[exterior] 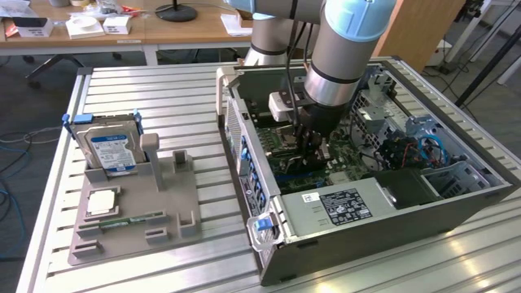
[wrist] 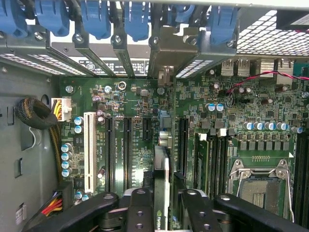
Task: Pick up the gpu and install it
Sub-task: 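Insert the gpu into the slot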
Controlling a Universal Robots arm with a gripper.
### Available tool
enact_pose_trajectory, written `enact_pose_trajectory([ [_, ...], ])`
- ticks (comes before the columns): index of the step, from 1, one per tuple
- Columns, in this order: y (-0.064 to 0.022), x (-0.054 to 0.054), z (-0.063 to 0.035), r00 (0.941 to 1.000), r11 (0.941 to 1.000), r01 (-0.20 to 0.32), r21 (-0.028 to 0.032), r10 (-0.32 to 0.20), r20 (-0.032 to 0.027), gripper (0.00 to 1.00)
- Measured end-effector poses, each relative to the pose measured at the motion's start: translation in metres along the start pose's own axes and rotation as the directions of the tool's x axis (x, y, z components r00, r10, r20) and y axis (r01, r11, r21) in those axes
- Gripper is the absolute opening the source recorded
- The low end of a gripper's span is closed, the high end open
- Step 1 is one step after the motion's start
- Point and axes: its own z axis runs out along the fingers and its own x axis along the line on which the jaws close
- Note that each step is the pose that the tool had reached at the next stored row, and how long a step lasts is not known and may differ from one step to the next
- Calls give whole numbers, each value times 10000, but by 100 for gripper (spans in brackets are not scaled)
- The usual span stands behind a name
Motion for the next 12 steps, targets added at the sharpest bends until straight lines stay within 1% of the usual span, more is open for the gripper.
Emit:
enact_pose_trajectory([
  [1, 0, 0, 0, 10000, 10000, 0, 0, 0, 0, 33],
  [7, 0, -1, -9, 10000, 10000, 0, 0, 0, -1, 33],
  [12, -1, -5, -95, 10000, 10000, -1, 1, 1, 0, 33],
])
